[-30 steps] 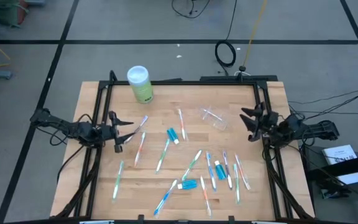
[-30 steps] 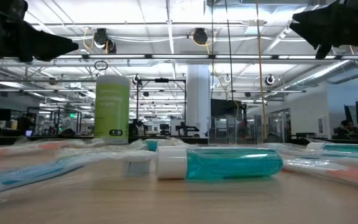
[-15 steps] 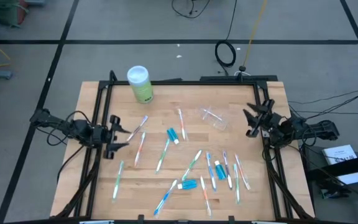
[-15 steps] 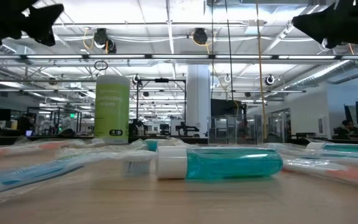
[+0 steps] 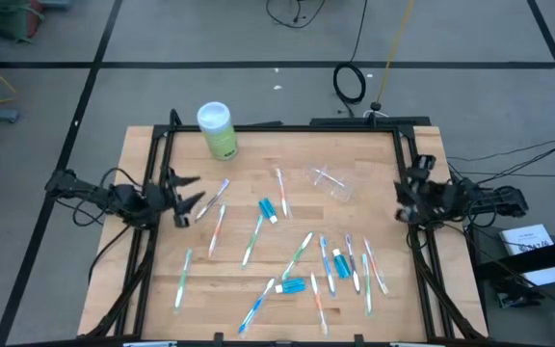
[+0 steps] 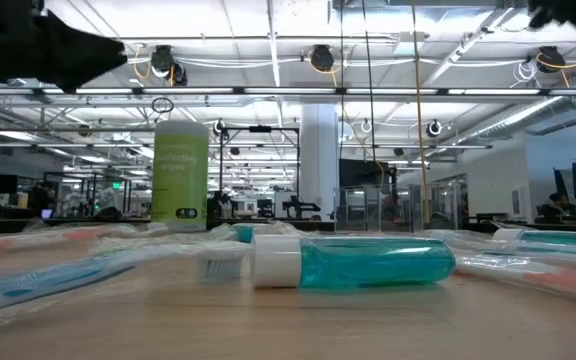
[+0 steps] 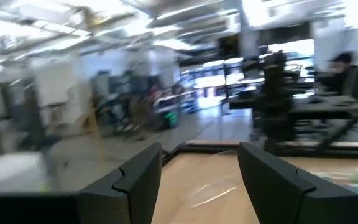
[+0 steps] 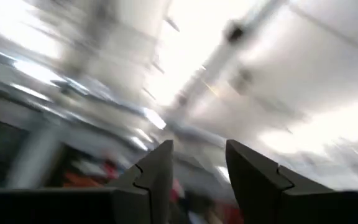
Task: Pick & Place toothbrushing station
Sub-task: Put the violet toothbrush into the transparent organizer
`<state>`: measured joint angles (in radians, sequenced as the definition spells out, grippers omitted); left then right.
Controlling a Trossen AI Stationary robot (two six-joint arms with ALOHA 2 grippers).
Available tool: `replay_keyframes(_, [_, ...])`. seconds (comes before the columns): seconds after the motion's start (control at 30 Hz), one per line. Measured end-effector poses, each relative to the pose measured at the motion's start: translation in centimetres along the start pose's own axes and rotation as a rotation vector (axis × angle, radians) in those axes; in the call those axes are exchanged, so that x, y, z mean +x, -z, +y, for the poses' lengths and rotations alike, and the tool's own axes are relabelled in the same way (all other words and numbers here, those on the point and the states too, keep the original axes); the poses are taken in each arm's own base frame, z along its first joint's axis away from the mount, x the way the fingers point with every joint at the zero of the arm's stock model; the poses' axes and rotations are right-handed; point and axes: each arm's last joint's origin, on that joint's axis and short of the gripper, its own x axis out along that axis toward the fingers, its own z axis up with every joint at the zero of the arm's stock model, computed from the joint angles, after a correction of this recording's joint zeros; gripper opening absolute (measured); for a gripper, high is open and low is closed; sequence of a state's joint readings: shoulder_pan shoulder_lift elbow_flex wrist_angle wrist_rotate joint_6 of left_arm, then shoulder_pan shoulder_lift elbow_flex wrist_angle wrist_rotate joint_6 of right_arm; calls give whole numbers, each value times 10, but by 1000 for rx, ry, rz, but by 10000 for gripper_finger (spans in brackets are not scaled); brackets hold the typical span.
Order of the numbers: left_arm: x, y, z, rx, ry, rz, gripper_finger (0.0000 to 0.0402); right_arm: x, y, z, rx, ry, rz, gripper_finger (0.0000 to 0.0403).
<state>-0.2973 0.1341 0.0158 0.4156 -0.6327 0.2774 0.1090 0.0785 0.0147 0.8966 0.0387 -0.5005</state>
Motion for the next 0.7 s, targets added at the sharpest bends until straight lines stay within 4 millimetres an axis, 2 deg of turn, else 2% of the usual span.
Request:
replay_keyframes(0.1, [5,1,3,-47,-44,26,218,6,3,2,-21,-17,-13,141])
replay_keyframes(0.27, [18,-1,8,-106,-128,96,218,16,37,6,0,136,316,141])
replay_keyframes(0.4, [32,-3,11,-128,-190,239,218,46,55,5,7,145,452,141])
replay_keyframes(0.57, [50,-7,13,-198,-269,437,218,77,97,6,43,139,718,141])
replay_keyframes(0.7, [59,-7,13,-155,-247,655,218,94,127,3,67,143,923,141])
